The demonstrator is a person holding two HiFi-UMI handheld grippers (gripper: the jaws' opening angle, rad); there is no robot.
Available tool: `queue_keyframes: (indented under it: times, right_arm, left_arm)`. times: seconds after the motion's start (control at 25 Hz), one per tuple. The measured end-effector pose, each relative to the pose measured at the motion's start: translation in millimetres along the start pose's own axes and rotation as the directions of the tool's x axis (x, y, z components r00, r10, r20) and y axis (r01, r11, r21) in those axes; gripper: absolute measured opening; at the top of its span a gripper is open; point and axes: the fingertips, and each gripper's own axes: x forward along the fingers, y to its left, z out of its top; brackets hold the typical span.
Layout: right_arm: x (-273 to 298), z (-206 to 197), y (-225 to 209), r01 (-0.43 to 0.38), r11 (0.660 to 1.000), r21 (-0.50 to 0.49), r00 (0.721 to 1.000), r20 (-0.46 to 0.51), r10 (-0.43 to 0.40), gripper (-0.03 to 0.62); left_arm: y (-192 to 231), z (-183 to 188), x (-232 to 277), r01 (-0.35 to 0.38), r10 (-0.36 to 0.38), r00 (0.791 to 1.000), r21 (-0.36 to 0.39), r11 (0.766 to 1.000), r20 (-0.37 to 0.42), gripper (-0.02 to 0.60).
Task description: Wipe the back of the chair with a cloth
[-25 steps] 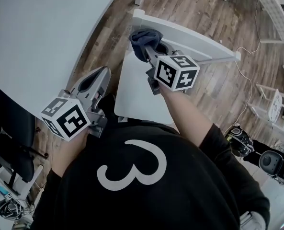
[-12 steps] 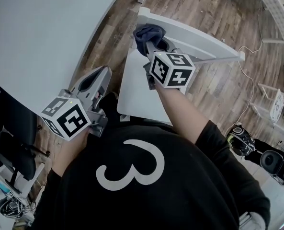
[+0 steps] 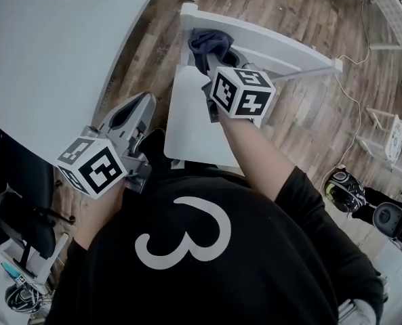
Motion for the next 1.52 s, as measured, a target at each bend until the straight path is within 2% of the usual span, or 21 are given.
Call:
queue_keyframes:
  times: [0.72, 1.16, 1.52]
  right_arm:
    - [-63.4, 1.4, -88.9, 0.145, 0.986, 0.084, 0.988, 0.048, -0.149, 0.052]
    - [-115.4, -0.8, -167.2, 0.253, 0.958, 0.133, 0.962, 0.066, -0.264, 0.052]
    - [-144.5, -0.6, -209.8, 0.312, 0.934, 0.172, 0.941, 0.076, -0.329, 0.052]
  left_arm:
    - [-50.1, -19.4, 38.6, 0.101, -0.094, 0.991, 0.070, 0.992, -0.091, 0.014]
    - [-89.1, -34.2, 73.7, 0.166, -0.148, 0.977, 0.110, 0.980, -0.156, 0.014]
    - [-107.0, -39.2, 91.2, 0.196, -0.170, 0.968, 0.128, 0.972, -0.185, 0.014]
